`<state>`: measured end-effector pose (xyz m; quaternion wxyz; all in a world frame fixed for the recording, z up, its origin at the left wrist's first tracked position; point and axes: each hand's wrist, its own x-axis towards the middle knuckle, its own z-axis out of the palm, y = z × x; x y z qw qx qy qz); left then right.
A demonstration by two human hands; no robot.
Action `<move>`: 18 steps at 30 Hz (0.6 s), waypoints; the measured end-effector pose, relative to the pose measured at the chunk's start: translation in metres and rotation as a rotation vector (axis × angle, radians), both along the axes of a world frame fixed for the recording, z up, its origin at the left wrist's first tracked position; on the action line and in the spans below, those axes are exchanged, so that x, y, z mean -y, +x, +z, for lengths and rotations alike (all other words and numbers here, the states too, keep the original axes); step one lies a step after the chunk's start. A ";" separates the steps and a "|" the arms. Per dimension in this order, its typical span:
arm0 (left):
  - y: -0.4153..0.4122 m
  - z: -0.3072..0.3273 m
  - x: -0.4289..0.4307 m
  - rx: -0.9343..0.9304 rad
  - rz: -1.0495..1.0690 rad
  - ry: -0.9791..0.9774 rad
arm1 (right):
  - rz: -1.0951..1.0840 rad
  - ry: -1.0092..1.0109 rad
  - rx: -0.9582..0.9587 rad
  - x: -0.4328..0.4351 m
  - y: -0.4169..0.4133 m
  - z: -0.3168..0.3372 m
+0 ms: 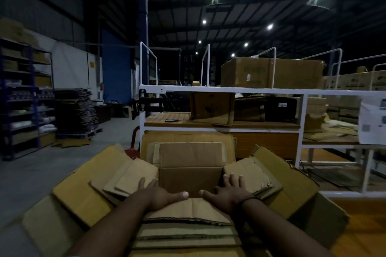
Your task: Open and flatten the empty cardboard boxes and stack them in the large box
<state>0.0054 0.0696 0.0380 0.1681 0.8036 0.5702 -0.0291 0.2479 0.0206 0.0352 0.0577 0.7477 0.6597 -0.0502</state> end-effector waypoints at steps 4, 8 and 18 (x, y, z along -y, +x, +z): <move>0.026 0.001 0.009 -0.145 0.141 0.051 | -0.082 0.002 0.012 -0.011 -0.009 -0.003; 0.028 -0.008 0.004 -0.157 0.202 0.108 | -0.122 0.008 0.004 -0.018 -0.013 -0.004; 0.026 -0.020 0.005 -0.106 0.237 0.294 | 0.004 0.168 -0.124 -0.043 -0.009 -0.015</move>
